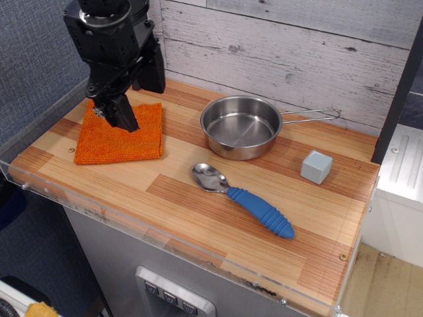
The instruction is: Move the cloth under the pan.
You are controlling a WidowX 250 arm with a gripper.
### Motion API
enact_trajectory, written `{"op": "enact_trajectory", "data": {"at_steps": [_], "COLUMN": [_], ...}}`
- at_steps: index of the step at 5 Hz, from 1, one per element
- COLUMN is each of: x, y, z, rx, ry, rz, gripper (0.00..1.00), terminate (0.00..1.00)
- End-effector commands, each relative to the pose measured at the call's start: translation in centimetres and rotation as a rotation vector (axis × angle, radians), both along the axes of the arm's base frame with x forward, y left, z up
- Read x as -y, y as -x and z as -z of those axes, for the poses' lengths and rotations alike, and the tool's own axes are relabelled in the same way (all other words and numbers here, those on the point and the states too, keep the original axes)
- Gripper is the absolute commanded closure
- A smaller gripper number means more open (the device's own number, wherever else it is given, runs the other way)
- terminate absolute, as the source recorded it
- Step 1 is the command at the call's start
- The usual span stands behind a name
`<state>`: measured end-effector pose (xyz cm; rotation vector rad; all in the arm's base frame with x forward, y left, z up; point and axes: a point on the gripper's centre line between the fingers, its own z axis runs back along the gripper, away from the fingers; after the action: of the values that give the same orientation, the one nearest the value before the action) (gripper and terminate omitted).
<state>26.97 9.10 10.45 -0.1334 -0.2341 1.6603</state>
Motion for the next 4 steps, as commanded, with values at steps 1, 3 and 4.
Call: {"op": "enact_trajectory", "data": {"at_steps": [1, 3, 4], "x": [-4.4, -6.5, -7.4], "y": [-1.8, -2.2, -2.4], "z": [0.4, 3.4, 4.8], "rx": [0.01, -0.032, -0.055], "ry": [-0.038, -0.047, -0.054], "rz": [-0.059, -0.056, -0.055], "gripper": [0.0, 0.0, 0.0], "terminate": [0.0, 0.0, 0.0]}}
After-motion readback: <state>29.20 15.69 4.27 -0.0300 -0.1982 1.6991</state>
